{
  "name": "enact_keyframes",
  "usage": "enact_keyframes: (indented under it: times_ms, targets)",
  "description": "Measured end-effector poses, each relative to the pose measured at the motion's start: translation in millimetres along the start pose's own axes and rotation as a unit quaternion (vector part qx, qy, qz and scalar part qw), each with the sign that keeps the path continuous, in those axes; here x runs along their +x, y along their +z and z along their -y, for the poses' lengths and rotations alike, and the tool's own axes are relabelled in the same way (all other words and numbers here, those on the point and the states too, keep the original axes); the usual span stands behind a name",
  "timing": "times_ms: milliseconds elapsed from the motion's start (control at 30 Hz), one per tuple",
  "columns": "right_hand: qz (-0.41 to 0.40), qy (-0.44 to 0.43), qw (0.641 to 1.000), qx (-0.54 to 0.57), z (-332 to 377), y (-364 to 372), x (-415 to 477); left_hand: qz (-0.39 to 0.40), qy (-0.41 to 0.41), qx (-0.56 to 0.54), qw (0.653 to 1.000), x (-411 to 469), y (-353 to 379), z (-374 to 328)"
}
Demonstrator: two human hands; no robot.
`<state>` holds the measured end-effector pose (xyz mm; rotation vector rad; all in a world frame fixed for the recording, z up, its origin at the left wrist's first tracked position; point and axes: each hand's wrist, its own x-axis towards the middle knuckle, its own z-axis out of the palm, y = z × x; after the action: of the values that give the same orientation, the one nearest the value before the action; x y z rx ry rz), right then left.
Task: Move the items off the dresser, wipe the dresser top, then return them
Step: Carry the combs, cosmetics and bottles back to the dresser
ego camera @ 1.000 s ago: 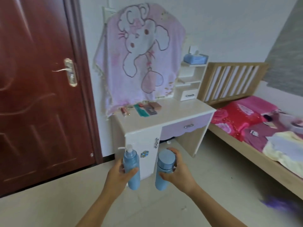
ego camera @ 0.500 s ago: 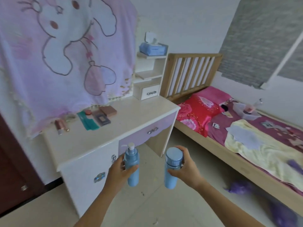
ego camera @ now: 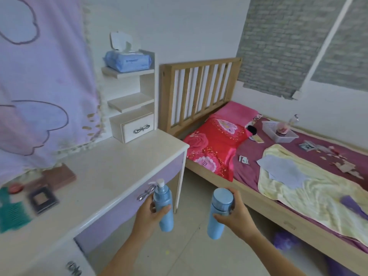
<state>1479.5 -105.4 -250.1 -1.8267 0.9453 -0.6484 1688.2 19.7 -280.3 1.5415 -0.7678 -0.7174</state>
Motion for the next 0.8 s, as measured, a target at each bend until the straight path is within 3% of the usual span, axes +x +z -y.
enact_keyframes:
  times_ms: [300, 533, 667, 800]
  targets:
    - [0.11, -0.055, 0.992, -0.027, 0, -15, 160, -0.156, -0.021, -0.008, 0.987, 92, 24, -23]
    - [0.214, -0.107, 0.971, -0.017, 18, 74, 236, -0.312, -0.02, 0.055, 0.948, 136, -40, -2]
    - [0.265, -0.139, 0.953, -0.034, 51, 143, 289, -0.358, -0.008, 0.056, 0.932, 185, -95, 3]
    - [0.264, -0.158, 0.95, -0.051, 89, 219, 342, -0.372, -0.008, 0.058, 0.926, 242, -158, 14]
